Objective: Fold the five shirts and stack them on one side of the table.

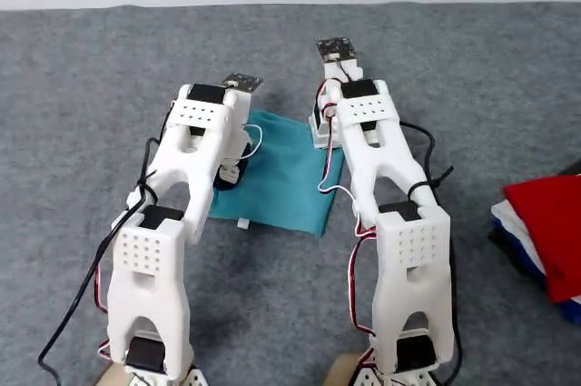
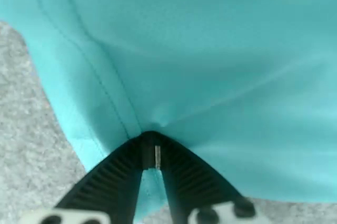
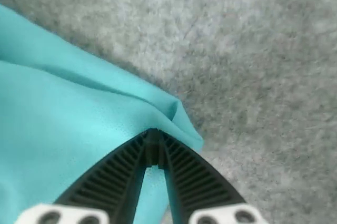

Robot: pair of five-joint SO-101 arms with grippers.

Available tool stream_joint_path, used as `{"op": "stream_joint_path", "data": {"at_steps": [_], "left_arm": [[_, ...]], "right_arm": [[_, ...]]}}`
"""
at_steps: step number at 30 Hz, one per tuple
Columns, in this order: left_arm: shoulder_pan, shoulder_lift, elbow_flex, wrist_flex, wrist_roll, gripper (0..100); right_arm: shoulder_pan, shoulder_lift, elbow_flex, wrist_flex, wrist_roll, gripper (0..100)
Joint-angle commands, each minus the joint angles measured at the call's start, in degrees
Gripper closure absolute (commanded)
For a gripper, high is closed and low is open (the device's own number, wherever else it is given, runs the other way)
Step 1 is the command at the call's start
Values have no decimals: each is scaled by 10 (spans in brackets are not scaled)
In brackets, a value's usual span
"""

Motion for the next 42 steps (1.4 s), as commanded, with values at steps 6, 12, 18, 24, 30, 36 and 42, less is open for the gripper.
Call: {"op": "stream_joint_path", "data": {"at_steps": [6,12,18,24,30,36,42], "left_arm": [[-13,10,-12,40,4,998],[-13,10,-91,91,4,998],[-11,-53,-135,94,4,998],[-11,-173,-134,93,2,998],[-35,-275,-138,91,4,998],[-116,-323,-134,82,4,998],[-222,-328,-134,84,4,998]], "right_arm": [[43,-7,-8,-36,5,989],[53,-9,-8,-36,5,989],[48,-15,-17,-29,5,989],[44,-45,-67,3,5,989],[13,-91,-98,52,4,989],[-23,-132,-99,119,2,989],[-37,-159,-99,220,-24,989]]}}
